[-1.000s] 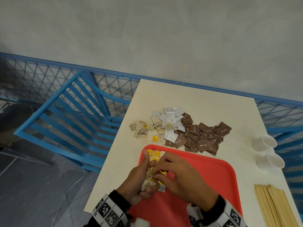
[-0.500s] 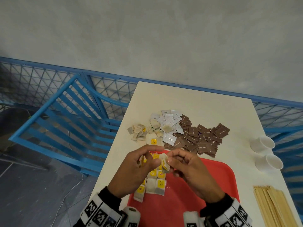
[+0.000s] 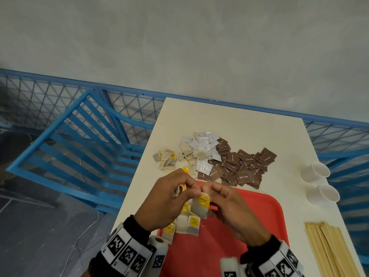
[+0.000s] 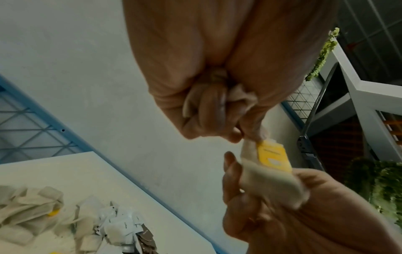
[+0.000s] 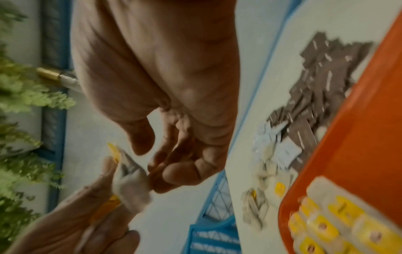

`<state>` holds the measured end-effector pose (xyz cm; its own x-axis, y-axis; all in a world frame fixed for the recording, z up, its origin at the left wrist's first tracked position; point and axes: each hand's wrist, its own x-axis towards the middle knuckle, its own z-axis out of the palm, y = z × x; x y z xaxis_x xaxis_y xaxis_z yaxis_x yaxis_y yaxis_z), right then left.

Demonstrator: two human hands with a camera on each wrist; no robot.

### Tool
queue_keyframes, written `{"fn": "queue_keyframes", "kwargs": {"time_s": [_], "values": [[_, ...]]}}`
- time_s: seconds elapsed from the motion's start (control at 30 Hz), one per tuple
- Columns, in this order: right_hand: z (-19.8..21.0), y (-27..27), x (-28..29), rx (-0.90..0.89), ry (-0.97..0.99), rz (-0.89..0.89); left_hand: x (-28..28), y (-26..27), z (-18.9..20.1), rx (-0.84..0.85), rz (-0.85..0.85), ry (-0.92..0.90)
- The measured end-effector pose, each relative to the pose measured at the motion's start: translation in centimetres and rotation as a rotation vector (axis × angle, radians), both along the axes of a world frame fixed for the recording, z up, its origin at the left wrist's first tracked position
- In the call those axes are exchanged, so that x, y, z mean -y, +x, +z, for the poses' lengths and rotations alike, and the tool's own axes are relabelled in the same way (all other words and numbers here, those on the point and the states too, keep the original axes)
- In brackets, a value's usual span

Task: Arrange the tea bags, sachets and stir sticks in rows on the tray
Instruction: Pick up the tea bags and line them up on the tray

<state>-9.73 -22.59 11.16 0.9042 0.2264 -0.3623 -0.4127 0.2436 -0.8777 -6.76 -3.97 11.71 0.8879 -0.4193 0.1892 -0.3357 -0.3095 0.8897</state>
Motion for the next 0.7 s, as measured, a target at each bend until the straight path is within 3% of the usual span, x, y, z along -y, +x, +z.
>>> {"fn": "queue_keyframes", "kwargs": {"time_s": [0.1, 0.23, 0.43, 0.7], "values": [[0.8, -0.6, 1.0, 0.101, -0.009, -0.116, 0.2, 0.0, 0.2, -0.05, 0.096, 0.038], [0.4, -1.1, 0.3, 0.243, -0.249, -0.166, 1.1, 0.2, 0.0, -0.19, 0.159, 0.007], [0.6, -0.8, 0.4, 0.204, -0.118, -0.287, 2.0, -0.5, 0.9, -0.495, 0.12, -0.242], [1.2, -0.4, 0.8, 0.269, -0.159, -0.28, 1.4, -0.3, 1.4, -0.366, 0.036, -0.216]]}}
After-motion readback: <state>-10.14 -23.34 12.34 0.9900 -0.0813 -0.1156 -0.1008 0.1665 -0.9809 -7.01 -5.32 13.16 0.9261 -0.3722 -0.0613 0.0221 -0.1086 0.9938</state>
